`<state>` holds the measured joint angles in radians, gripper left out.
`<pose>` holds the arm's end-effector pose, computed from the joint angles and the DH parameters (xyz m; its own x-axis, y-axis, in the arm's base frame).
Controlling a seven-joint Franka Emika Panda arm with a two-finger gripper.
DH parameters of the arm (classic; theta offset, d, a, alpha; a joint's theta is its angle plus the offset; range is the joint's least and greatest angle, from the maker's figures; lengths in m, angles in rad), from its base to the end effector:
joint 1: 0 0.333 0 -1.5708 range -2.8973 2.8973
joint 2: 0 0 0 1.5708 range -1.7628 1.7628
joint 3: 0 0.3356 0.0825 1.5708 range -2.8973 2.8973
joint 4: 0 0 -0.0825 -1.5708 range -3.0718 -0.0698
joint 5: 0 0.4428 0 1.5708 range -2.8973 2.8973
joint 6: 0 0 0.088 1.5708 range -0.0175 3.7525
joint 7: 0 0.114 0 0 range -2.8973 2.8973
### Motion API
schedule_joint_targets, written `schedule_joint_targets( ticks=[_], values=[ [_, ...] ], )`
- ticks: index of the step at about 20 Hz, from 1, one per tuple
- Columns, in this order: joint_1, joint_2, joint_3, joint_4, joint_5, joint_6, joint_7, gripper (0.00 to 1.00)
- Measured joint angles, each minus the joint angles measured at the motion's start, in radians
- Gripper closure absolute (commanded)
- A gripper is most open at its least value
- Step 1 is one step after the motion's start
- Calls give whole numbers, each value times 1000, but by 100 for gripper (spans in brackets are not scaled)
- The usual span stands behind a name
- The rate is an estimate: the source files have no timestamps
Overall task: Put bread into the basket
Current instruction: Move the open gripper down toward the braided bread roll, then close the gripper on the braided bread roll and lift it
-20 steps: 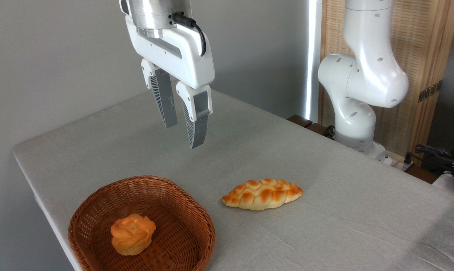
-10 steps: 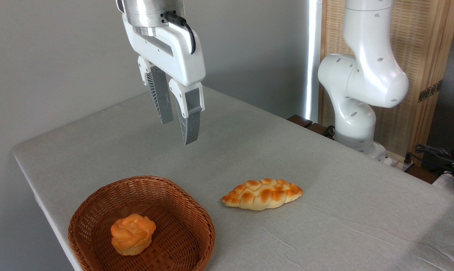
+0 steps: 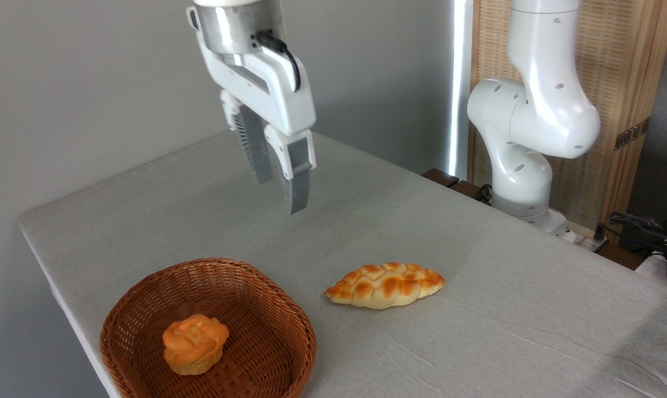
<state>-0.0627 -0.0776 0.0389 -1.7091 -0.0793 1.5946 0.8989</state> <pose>0.5866 -0.0221 0.6126 0.6070 -0.7936 0.0412 -0.7938 -0.6029 0.0801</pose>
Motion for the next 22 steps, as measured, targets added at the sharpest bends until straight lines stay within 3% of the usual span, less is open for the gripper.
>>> schedule_joint_targets(
  ticks=[5, 10, 19, 20, 22],
  values=[
    [-4, -133, 0, -255, 18, 164, 129, 0],
    [-9, -199, 2, -517, 144, 320, 204, 0],
    [-15, -203, 7, -677, 174, 424, 236, 1],
    [-15, -203, 10, -690, 191, 437, 237, 4],
    [-15, -203, 14, -704, 252, 452, 237, 31]
  ],
)
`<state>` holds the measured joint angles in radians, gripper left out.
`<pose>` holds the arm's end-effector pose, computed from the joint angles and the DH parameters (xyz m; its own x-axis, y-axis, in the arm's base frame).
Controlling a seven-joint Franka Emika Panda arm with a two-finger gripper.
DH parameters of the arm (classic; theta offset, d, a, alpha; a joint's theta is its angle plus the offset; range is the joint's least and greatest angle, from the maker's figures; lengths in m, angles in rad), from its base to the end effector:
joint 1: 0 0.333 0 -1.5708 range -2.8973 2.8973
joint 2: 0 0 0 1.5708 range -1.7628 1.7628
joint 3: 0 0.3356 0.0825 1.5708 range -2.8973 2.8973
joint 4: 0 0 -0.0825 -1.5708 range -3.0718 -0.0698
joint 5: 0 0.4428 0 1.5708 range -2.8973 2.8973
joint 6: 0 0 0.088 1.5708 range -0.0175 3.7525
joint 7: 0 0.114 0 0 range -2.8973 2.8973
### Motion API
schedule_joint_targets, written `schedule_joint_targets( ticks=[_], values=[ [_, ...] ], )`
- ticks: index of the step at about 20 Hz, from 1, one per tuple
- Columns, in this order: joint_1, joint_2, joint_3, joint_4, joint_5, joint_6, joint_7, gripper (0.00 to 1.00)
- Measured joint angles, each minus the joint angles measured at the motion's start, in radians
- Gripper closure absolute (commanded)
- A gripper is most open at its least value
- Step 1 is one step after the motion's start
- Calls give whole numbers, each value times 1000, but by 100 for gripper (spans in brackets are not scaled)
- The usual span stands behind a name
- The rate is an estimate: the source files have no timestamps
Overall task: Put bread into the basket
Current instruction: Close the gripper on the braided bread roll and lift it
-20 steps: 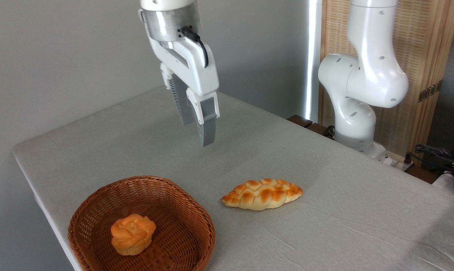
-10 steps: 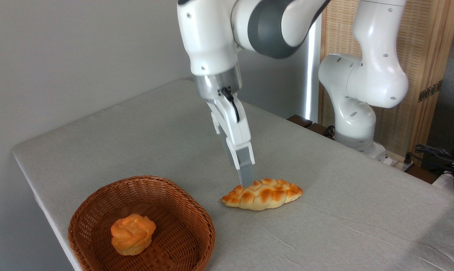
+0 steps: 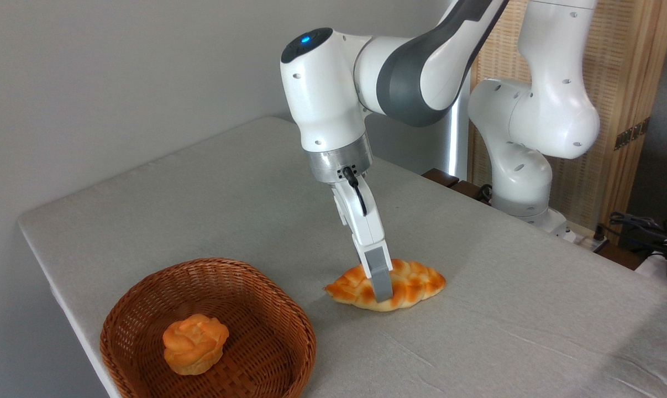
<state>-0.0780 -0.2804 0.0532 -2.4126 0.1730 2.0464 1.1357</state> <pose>0.4837 -0.0016 0.3917 0.3102 -0.9376 -0.1572 -0.9477 -0.3180 0.0269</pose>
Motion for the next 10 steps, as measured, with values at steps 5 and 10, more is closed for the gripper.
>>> schedule_joint_targets(
  ticks=[5, 10],
  values=[
    [-5, 0, 11, -5, 38, 5, 2, 64],
    [-9, 0, 11, -5, 38, 5, 2, 68]
  ],
)
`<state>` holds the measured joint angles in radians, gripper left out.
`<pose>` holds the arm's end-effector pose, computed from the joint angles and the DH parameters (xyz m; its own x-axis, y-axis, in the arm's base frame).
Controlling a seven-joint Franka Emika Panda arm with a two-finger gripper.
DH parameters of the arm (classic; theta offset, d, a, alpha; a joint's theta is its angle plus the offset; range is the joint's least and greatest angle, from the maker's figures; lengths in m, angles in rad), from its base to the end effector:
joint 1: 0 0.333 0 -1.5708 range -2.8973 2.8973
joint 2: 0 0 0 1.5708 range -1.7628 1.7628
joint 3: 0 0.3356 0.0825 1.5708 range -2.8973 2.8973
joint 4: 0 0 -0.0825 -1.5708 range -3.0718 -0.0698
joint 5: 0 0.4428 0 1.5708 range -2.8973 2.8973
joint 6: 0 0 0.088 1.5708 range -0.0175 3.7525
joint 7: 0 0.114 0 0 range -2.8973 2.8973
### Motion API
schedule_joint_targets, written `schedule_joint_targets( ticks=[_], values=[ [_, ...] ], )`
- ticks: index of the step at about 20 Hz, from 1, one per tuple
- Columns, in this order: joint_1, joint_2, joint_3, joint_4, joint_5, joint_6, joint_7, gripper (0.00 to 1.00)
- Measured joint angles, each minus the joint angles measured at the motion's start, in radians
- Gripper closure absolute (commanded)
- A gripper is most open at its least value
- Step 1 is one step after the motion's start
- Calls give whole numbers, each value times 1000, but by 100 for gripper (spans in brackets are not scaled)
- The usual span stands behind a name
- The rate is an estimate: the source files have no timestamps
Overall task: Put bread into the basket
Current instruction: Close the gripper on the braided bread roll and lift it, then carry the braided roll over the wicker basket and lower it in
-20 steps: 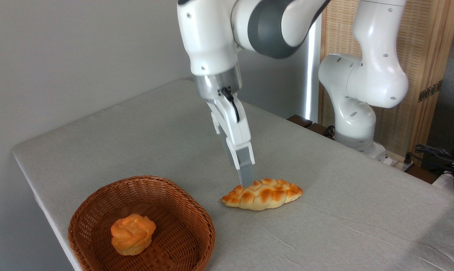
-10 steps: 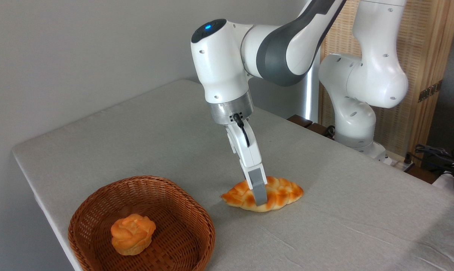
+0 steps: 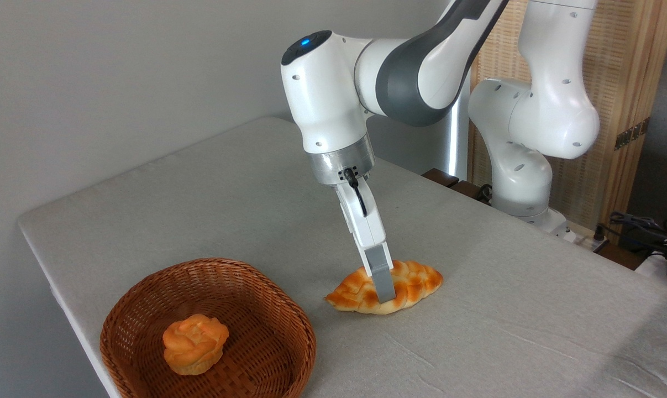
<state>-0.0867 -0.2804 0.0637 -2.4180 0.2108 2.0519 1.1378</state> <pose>0.4831 0.0013 0.3897 0.2898 -0.9393 -0.1836 -0.9544 -0.2979 0.0177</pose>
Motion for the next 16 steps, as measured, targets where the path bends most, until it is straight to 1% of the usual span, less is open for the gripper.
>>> schedule_joint_targets(
  ticks=[4, 5, 6, 12, 16],
  values=[
    [0, 0, 0, 0, 0, 0, 0, 69],
    [0, 0, 0, 0, 0, 0, 0, 72],
    [0, 0, 0, 0, 0, 0, 0, 72],
    [0, -3, 0, 2, 0, 0, 0, 72],
    [-4, -13, 0, 47, 0, 2, 0, 72]
  ],
)
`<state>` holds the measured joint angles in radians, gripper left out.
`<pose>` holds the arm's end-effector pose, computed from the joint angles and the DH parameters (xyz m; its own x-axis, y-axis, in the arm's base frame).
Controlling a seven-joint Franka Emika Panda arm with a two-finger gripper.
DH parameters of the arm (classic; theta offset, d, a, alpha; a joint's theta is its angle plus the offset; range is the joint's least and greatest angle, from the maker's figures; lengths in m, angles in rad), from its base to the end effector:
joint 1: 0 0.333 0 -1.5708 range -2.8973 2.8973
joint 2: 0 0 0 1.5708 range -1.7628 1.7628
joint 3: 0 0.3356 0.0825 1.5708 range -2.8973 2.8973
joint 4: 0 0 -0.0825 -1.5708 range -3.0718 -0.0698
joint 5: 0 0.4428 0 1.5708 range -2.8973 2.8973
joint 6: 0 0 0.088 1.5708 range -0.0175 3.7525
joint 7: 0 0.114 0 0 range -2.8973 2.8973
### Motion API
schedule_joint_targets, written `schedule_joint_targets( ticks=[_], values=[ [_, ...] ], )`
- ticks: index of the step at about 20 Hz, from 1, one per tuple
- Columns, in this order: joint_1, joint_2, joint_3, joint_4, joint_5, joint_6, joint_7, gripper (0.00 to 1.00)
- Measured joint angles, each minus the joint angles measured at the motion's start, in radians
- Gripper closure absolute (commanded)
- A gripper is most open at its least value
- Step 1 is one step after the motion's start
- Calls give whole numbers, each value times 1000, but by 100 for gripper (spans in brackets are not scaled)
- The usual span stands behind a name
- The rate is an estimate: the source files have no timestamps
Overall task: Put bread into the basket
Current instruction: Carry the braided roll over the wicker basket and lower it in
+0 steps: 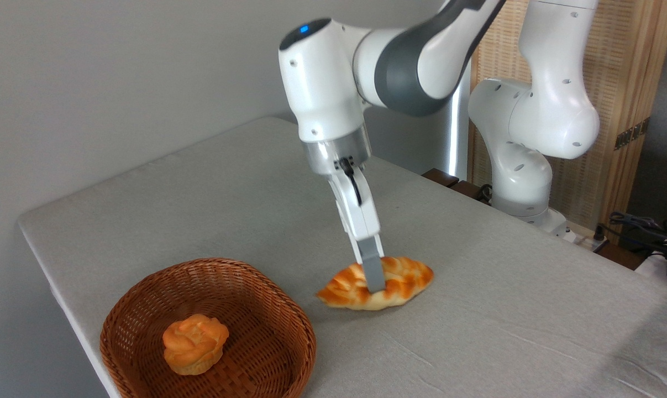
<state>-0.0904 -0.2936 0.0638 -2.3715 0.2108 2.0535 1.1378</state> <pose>0.4951 -0.0003 0.4197 0.2976 -0.9407 -0.1631 -0.9546 -0.2951 -0.0400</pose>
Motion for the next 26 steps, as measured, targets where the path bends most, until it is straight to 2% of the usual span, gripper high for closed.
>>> schedule_joint_targets(
  ticks=[3, 5, 8, 11, 15, 16, 17, 18, 20, 21, 22, 26],
  values=[
    [-4, -6, 6, 111, 0, -14, -1, 72],
    [-5, -4, 35, 193, -13, -42, -1, 72],
    [-5, 24, 65, 286, -100, -46, -2, 74],
    [-10, 123, 64, 388, -177, -35, -24, 74],
    [-21, 277, 59, 505, -210, 57, -80, 73],
    [-22, 303, 55, 519, -224, 85, -90, 69],
    [-23, 324, 49, 529, -234, 106, -97, 54],
    [-24, 341, 43, 536, -238, 121, -102, 36],
    [-25, 358, 36, 543, -238, 132, -102, 8],
    [-25, 362, 34, 545, -238, 132, -102, 2],
    [-25, 364, 33, 545, -237, 132, -102, 0],
    [-25, 371, 33, 545, -200, 132, -101, 0]
  ],
)
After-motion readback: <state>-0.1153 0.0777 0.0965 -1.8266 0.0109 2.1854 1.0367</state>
